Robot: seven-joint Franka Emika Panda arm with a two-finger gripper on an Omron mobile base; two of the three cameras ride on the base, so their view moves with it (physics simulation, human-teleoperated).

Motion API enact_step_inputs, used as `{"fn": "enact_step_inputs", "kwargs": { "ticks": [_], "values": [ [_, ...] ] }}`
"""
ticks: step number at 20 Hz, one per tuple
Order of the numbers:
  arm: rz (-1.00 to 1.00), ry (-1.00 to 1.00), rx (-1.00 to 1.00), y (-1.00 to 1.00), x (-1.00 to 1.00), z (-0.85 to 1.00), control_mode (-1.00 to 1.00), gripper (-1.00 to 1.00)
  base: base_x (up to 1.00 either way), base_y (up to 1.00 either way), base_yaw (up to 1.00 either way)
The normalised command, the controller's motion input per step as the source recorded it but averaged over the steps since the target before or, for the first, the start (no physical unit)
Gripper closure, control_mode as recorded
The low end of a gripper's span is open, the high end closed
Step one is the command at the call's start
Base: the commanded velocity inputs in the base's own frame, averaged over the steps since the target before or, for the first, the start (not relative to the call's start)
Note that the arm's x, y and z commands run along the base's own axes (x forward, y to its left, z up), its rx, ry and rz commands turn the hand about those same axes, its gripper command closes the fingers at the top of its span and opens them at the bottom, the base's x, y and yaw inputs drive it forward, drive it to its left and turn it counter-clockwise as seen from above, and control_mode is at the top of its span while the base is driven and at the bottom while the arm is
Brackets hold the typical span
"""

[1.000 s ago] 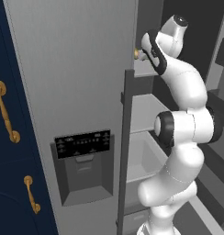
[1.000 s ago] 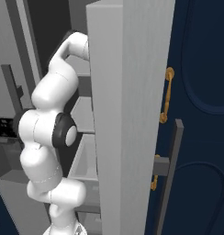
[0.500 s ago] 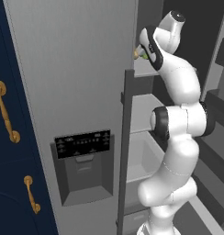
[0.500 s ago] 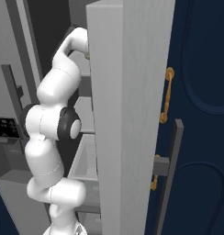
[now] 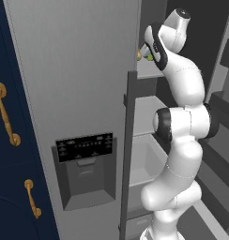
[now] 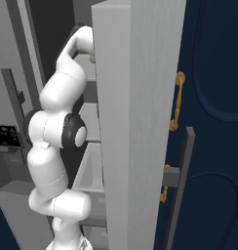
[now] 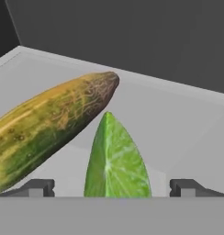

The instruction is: Grab a lemon wedge from the fridge and one ice cube from the ice bowl, and put them in the glass of lemonade.

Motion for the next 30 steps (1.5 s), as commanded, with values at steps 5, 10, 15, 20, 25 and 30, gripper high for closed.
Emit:
{"fn": "enact_step_inputs", "kwargs": {
  "ticks": [5, 10, 15, 20, 25, 30],
  "values": [
    [0.00, 0.01, 0.00, 0.00, -0.24, -0.05, -1.00, -1.00, 0.00, 0.00, 0.00],
    [0.00, 0.00, 0.00, 0.04, 0.07, -0.34, -1.00, -1.00, 0.00, 0.00, 0.00],
    [0.00, 0.00, 0.00, 0.10, 0.18, -0.09, -1.00, -1.00, 0.00, 0.00, 0.00],
    [0.00, 0.00, 0.00, 0.02, 0.04, 0.00, -1.00, -1.00, 0.00, 0.00, 0.00],
    [0.00, 0.03, 0.00, 0.00, 0.01, -0.52, -1.00, -1.00, 0.00, 0.00, 0.00],
    [0.00, 0.02, 0.00, 0.00, 0.00, -0.10, -1.00, 1.00, 0.00, 0.00, 0.00]
  ]
}}
